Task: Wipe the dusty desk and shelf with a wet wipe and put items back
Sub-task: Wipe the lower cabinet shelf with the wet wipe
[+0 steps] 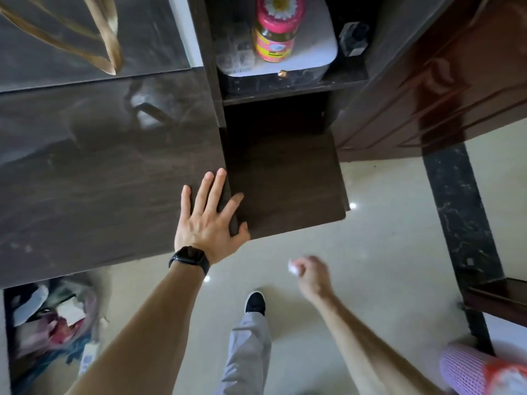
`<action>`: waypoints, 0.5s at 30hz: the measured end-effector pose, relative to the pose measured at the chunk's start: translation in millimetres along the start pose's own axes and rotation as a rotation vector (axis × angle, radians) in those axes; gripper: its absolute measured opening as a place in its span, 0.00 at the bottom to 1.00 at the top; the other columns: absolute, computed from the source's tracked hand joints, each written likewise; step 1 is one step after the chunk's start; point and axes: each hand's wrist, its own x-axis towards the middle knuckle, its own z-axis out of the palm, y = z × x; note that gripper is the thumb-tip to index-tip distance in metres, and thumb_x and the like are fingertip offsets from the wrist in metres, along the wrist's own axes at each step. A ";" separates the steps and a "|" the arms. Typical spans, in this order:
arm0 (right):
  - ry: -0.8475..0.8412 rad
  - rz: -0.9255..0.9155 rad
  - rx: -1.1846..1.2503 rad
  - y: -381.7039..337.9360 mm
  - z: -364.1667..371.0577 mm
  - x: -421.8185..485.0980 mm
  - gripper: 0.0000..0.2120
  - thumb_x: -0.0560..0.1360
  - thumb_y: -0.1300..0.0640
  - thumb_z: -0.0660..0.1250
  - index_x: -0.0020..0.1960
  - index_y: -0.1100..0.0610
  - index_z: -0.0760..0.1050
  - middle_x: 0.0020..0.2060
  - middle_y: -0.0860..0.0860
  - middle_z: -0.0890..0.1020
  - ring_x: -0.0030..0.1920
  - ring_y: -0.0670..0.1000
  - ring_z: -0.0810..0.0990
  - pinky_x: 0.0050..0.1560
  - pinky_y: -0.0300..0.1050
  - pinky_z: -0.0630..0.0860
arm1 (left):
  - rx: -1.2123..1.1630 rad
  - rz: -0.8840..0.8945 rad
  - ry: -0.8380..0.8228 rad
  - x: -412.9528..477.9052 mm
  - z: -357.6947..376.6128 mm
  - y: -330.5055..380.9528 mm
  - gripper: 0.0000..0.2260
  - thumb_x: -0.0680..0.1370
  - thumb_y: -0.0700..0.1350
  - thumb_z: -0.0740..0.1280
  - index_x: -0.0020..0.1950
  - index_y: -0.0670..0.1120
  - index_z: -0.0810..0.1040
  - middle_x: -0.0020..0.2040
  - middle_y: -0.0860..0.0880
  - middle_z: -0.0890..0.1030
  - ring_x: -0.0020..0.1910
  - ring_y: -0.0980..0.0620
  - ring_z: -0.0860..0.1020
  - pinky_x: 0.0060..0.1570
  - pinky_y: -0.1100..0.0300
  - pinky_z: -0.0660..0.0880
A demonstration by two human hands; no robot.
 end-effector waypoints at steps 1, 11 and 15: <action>-0.064 0.017 0.037 6.1 9.2 -28.5 0.11 0.71 0.68 0.65 0.37 0.53 0.79 0.40 0.51 0.82 0.44 0.54 0.82 0.45 0.42 0.75 | -0.001 -0.003 -0.001 -1.0 -1.1 1.0 0.28 0.73 0.62 0.60 0.72 0.56 0.70 0.82 0.45 0.50 0.80 0.44 0.48 0.75 0.36 0.48; 0.368 -0.125 0.219 59.8 -119.5 -170.2 0.17 0.72 0.71 0.68 0.44 0.49 0.81 0.42 0.40 0.81 0.44 0.45 0.82 0.48 0.41 0.76 | 0.121 -0.147 -0.245 -14.6 -27.5 39.0 0.26 0.82 0.56 0.55 0.80 0.54 0.58 0.81 0.43 0.41 0.80 0.41 0.42 0.76 0.38 0.47; 0.581 -0.135 0.255 99.7 -188.5 -232.0 0.16 0.72 0.73 0.69 0.44 0.52 0.82 0.41 0.38 0.79 0.42 0.45 0.83 0.48 0.34 0.76 | 0.220 -0.076 -0.465 -64.4 -46.2 132.3 0.24 0.81 0.56 0.53 0.77 0.50 0.61 0.77 0.43 0.62 0.77 0.42 0.57 0.74 0.41 0.53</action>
